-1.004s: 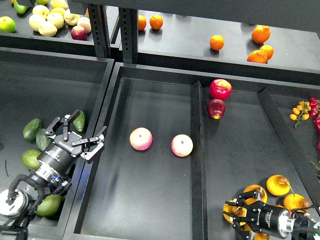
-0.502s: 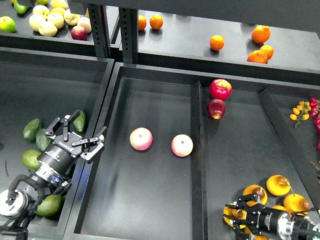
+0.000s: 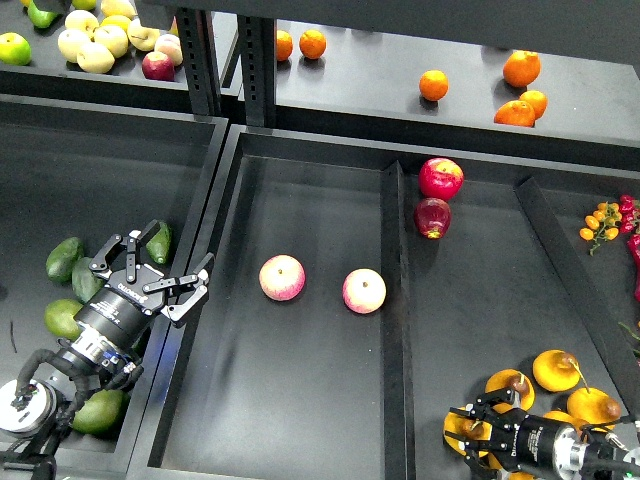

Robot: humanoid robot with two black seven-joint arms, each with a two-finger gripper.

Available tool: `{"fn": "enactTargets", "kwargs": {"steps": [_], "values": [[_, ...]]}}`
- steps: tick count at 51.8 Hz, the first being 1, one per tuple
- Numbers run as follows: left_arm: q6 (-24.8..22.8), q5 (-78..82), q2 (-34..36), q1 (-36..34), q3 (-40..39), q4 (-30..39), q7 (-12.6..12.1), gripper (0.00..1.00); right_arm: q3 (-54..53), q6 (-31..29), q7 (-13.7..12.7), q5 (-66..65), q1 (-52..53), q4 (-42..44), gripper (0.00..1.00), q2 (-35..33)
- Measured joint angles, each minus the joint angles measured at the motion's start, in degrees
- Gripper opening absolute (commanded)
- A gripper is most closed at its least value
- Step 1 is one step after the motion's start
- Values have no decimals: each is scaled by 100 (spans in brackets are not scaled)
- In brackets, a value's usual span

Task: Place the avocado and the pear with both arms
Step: 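Carry the pear into the pear bin and open the right gripper, then lift the right gripper and pull it back beside the apples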

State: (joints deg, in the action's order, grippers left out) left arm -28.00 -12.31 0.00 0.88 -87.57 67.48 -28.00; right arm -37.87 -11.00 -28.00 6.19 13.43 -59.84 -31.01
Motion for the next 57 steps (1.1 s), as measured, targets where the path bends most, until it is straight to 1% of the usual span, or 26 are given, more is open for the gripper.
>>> {"fn": "enactTargets", "kwargs": {"steps": [3,9,14,24,33,35,42,50,51,57], "values": [[0,0,0,0,-2,1,0,99,8,43,0,12,3,-20,60,-8],[0,0,0,0,-2,1,0,99,11,108,0,27,9,-40,71,-30],[0,0,0,0,0,2,0,99,-1,265,0,38,21,-75,76,-46],[0,0,0,7,3,3,0,99,-206,707,0,158,191,-308,78,-138],[0,0,0,9,3,3,0,99,-612,1058,0,284,350,-448,83,-214],[0,0,0,10,3,3,0,99,-697,1104,0,291,389,-458,84,-224],[0,0,0,58,47,2,0,99,-1136,1152,0,301,490,-446,94,-221],[0,0,0,89,105,-10,0,99,-1736,1198,0,290,526,-339,98,-81],[0,0,0,89,118,-16,0,99,-1979,1245,0,287,528,-312,99,36],[0,2,0,89,155,-27,1,99,-2583,1376,0,287,529,-190,99,480]]}}
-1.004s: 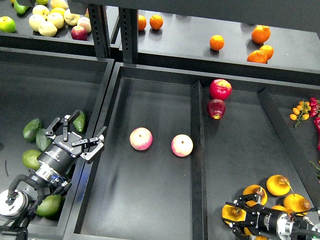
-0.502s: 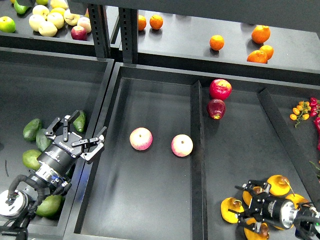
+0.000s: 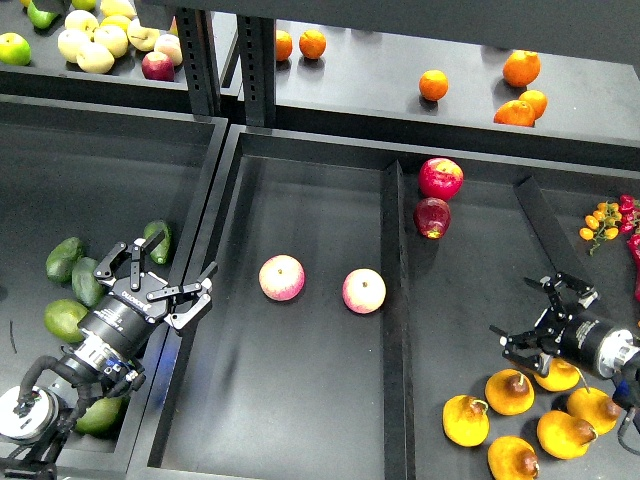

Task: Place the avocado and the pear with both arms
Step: 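Lift the right gripper and pull it back beside the apples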

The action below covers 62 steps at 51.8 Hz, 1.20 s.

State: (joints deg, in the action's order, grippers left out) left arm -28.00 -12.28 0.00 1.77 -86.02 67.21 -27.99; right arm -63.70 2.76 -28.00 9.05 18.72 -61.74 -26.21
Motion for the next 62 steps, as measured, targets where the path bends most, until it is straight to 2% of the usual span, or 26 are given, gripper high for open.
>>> {"fn": "enactTargets", "kwargs": {"steps": [9,18,24,32,37,54,62], "values": [[0,6,0,0,135,-15,0,99,-1164,68,1,-7,-95,190,99,1118],[0,7,0,89,248,-17,0,99,-1709,-17,0,-3,-315,196,99,1947],[0,6,0,228,344,-1,-1,99,-2041,-443,0,3,-523,173,99,2494],[0,-3,0,330,405,12,-1,99,-2240,-1351,0,-4,-822,160,99,2614],[0,-9,0,339,425,12,-1,99,-2252,-1723,0,-13,-1072,53,99,2620],[0,-79,0,312,845,-76,-1,99,-2158,-1950,0,-28,-1559,-220,99,2622],[0,-439,0,163,1070,-99,0,99,-2104,-2406,0,1,-1763,-487,99,2621]]}}
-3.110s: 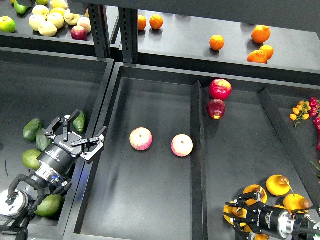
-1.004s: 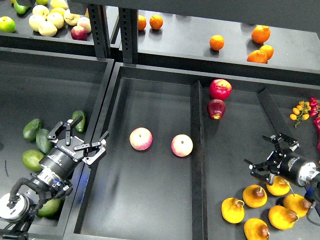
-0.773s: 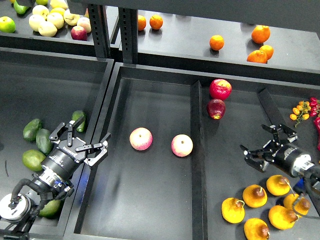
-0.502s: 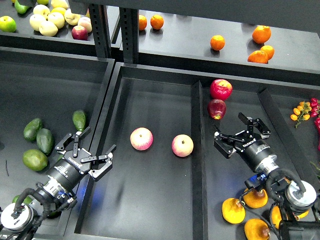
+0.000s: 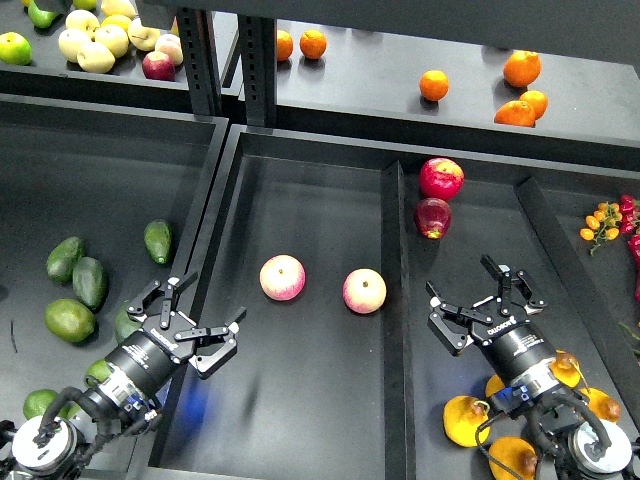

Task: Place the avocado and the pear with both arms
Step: 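Lift the right gripper and pull it back beside the apples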

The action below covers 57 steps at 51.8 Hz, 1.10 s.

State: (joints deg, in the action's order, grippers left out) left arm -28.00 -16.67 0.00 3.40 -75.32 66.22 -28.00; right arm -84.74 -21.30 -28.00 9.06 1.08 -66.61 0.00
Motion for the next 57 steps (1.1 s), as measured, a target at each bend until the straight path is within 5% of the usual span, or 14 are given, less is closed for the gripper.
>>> {"fn": "enactTargets", "kwargs": {"steps": [7,19,24,57], "values": [[0,-337,0,-138,40,-169,97,99,122,-194,0,32,-319,-229,99,0],[0,-458,0,-183,100,-162,984,99,171,-542,0,278,-765,-537,99,0],[0,-462,0,-154,197,-100,1178,99,212,-647,0,410,-845,-599,99,0],[0,-253,0,-108,746,525,1168,99,598,-189,0,752,-752,-727,99,0]]}}
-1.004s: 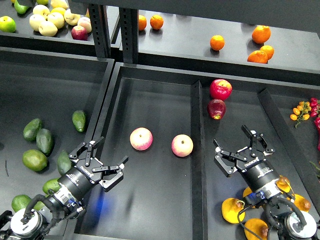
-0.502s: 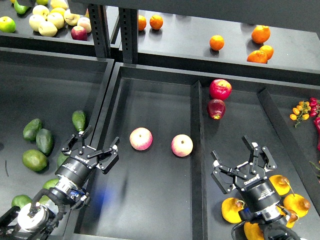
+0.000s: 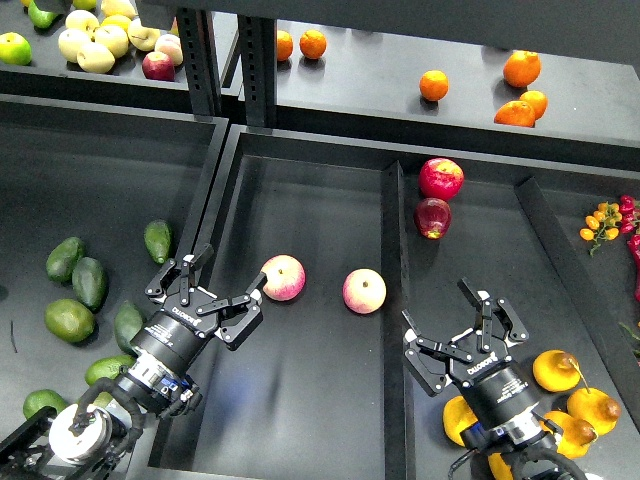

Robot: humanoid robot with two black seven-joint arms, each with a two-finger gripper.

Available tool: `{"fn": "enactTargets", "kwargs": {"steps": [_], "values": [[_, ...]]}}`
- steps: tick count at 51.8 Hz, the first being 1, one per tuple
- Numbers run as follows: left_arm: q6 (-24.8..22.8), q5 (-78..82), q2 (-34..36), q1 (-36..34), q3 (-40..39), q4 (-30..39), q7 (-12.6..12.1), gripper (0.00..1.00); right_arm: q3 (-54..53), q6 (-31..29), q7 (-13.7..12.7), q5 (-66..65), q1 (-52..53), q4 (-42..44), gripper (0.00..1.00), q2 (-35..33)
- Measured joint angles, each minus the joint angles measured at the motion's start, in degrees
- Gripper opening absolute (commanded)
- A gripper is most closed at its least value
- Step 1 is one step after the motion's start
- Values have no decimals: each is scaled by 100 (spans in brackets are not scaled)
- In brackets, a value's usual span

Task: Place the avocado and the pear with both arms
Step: 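Lift the right gripper and pull it back beside the apples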

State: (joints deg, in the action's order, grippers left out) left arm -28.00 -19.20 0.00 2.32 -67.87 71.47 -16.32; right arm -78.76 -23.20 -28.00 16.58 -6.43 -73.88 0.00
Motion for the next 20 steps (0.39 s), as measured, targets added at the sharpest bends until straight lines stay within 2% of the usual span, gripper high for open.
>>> {"fn": "enactTargets", "kwargs": {"steps": [20], "values": [[0,62,0,-65,209,17,-4,99,57,-5,0,228,35,32,99,0]]}}
